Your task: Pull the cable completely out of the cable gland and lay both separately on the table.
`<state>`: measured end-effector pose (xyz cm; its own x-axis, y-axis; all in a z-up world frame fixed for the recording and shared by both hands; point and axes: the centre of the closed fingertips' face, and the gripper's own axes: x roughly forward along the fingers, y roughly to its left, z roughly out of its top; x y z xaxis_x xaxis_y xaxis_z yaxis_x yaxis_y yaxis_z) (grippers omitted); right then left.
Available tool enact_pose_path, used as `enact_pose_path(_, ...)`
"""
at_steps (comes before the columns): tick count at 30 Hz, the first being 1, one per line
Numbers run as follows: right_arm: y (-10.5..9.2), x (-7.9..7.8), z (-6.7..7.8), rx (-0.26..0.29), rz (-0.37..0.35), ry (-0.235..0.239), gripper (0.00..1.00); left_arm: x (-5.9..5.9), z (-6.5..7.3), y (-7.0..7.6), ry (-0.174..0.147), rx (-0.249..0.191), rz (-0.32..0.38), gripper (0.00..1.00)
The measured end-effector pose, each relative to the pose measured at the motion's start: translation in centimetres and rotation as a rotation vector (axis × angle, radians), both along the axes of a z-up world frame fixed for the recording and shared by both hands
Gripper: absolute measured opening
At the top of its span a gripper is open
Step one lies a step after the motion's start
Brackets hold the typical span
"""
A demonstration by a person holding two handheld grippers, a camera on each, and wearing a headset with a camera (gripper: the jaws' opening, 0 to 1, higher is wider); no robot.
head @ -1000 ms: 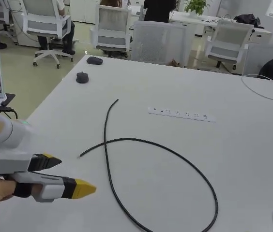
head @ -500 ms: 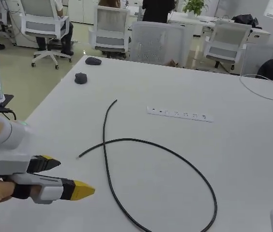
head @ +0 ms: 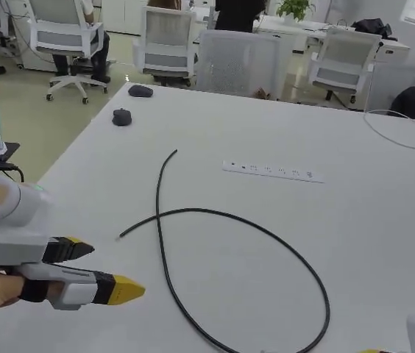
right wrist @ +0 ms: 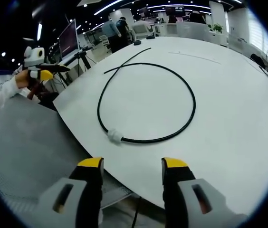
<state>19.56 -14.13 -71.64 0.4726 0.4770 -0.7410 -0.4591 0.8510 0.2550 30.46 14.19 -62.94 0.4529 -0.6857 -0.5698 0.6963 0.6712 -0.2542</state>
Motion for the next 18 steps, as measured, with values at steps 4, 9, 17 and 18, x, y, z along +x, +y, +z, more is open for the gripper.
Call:
enact_pose_path(4, 0.1, 0.4, -0.1, -0.002, 0.012, -0.002, 0.5, 0.0, -0.1, 0.0, 0.001, 0.004, -0.002, 0.77)
enact_pose_path(9, 0.4, 0.7, -0.3, -0.011, 0.043, 0.004, 0.5, -0.2, -0.3, -0.1, 0.007, 0.009, -0.01, 0.76)
enact_pose_path(17, 1.3, 1.7, -0.8, -0.037, 0.13, -0.007, 0.5, -0.3, -0.5, -0.1, 0.014, 0.016, -0.016, 0.75)
enact_pose_path(18, 1.4, 1.8, -0.9, -0.042, 0.148, -0.009, 0.49, -0.3, -0.5, -0.1, 0.014, 0.017, -0.017, 0.75)
